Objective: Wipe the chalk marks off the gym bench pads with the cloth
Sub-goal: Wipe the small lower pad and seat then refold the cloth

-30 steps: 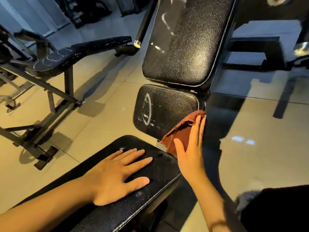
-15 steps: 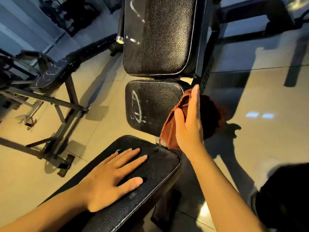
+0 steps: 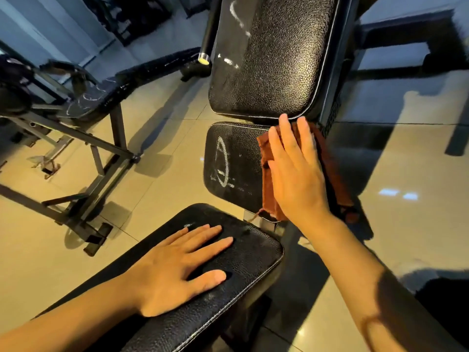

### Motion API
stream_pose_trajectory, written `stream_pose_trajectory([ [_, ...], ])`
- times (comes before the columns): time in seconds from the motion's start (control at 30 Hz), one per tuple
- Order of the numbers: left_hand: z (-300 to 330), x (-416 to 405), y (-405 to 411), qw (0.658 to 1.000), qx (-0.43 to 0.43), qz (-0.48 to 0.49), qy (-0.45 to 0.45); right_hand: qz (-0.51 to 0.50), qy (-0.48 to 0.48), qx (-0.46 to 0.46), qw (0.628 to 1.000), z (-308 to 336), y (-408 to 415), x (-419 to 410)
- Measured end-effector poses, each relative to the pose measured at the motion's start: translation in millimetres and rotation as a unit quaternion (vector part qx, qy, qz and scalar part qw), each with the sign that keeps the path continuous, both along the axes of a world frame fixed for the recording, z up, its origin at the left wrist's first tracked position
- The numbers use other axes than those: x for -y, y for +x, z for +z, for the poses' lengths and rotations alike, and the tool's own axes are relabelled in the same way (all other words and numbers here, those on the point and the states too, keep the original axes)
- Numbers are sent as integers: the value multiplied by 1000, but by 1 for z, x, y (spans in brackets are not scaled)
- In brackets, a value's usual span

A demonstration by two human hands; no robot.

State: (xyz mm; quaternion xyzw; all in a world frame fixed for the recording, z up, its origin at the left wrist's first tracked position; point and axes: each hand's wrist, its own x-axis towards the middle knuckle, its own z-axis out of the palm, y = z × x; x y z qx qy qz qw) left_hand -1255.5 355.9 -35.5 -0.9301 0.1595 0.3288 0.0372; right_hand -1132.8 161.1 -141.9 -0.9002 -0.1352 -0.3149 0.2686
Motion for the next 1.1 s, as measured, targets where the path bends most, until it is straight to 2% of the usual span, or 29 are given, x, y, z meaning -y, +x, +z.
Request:
stream_pose_trajectory([
  [0.1, -2, -3, -1, 1000, 3, -4, 7, -4, -66, 10, 998, 17, 9, -3],
  [0.27, -2, 0, -2, 1000, 7, -2, 5, -9, -212, -5, 977, 5, -18, -6],
  [0.4, 0, 1, -2, 1000, 7, 5, 17, 67, -342, -36, 936, -11, -42, -11],
  [0.47, -2, -1, -2, 1000, 8, 3, 14, 124, -364, -14, 923, -9, -39, 0],
  [0.6, -3, -1, -2, 1000, -1, 5, 18, 256, -424, 41, 868, -2, -31, 23],
  [0.67, -2, 1, -2, 1000, 0, 5, 12, 275, -440, 45, 854, -4, -32, 24],
  [0.73, -2, 0, -3, 1000, -1, 8, 6, 242, -428, 51, 869, -1, -28, 18],
  [0.87, -3, -1, -2, 1000, -3, 15, 8, 66, -364, 16, 929, 29, 4, 1],
  [0.93, -3, -1, 0, 1000, -9, 14, 14, 15, -350, -2, 937, 43, 16, -7],
  [1.03, -5, -3, -1, 1000, -15, 7, 19, 38, -356, -11, 934, 34, 2, -12],
  [1.1, -4, -3, -1, 1000, -16, 5, 18, 85, -397, -8, 914, 14, -19, -13],
])
